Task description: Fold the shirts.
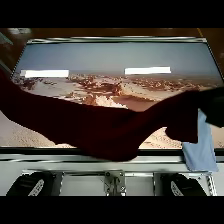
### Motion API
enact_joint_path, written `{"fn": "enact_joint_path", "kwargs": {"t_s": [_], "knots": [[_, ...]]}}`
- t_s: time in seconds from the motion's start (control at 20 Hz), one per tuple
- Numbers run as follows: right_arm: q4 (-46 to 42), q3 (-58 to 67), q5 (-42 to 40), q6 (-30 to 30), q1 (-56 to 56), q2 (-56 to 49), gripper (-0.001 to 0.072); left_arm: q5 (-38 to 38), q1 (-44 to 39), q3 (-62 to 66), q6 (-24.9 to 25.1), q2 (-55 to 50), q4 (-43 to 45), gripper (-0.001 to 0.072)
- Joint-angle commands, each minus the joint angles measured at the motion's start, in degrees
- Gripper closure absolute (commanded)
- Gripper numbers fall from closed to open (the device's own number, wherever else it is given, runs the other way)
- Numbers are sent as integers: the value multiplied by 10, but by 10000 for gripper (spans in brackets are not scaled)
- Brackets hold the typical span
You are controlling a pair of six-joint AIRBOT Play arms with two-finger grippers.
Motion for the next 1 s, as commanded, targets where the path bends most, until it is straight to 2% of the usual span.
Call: {"fn": "enact_joint_path", "kwargs": {"t_s": [0.0,0.1,0.2,0.35,0.5,0.6,0.7,0.95], "knots": [[-17,-40,122,52,1,-20,652,-54,0,3,-18,-27,139,672],[-17,-130,111,56,1,-23,651,-54,0,3,-17,-63,163,672],[-20,-236,37,44,1,-24,651,-54,0,3,-5,-114,163,672],[-14,-348,-168,12,1,-76,651,-46,-1,3,2,-216,159,672],[-14,-356,-365,0,0,-186,651,-19,-1,3,2,-326,143,672],[-7,-356,-458,2,0,-258,651,-6,-1,3,2,-397,110,672],[15,-356,-498,2,1,-323,651,-7,-1,3,1,-461,60,672],[97,-356,-502,2,1,-418,650,-21,-1,3,1,-566,-53,670]]}}
